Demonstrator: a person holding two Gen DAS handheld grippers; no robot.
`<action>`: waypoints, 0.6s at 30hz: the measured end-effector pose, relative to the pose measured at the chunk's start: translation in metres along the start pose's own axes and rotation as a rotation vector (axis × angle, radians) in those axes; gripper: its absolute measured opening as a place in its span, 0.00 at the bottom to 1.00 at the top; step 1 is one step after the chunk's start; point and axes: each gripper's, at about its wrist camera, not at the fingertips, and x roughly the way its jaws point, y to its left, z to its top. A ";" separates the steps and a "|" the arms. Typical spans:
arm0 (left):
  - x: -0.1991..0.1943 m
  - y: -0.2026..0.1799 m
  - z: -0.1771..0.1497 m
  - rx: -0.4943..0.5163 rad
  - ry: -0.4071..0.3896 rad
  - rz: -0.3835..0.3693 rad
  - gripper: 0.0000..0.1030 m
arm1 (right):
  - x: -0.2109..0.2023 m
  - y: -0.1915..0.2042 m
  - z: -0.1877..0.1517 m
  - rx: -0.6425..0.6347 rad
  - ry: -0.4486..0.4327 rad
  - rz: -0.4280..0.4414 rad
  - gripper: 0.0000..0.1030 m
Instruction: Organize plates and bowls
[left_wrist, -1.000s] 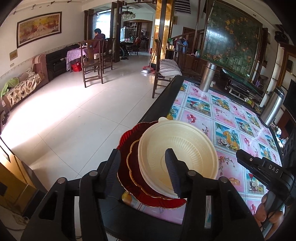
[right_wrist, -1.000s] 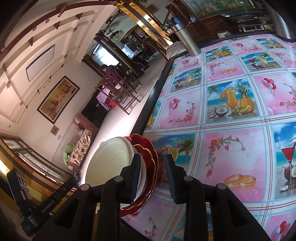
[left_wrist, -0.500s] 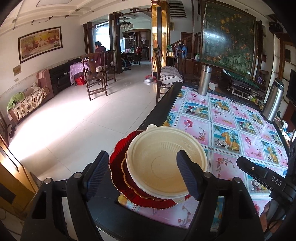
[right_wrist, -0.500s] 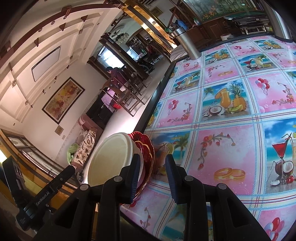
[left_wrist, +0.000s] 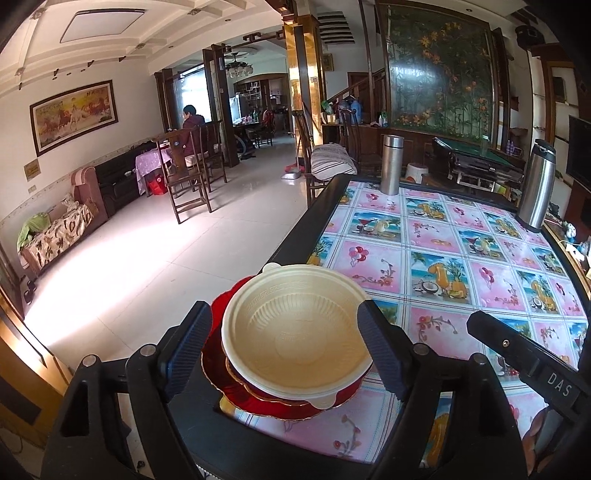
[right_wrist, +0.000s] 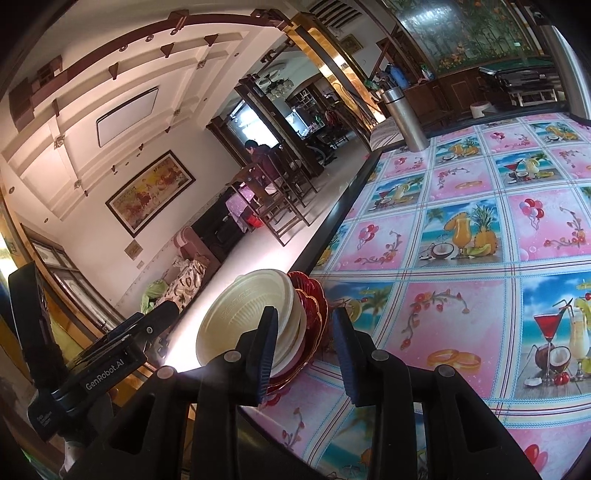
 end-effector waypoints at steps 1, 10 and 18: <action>-0.001 -0.002 0.000 0.002 -0.001 -0.006 0.79 | -0.002 0.000 0.000 -0.005 -0.003 0.001 0.34; -0.013 -0.017 -0.002 0.024 -0.026 -0.052 0.82 | -0.010 0.004 -0.003 -0.050 -0.019 -0.007 0.34; -0.017 -0.020 -0.004 0.022 -0.038 -0.067 0.82 | -0.013 0.004 -0.004 -0.054 -0.020 -0.011 0.34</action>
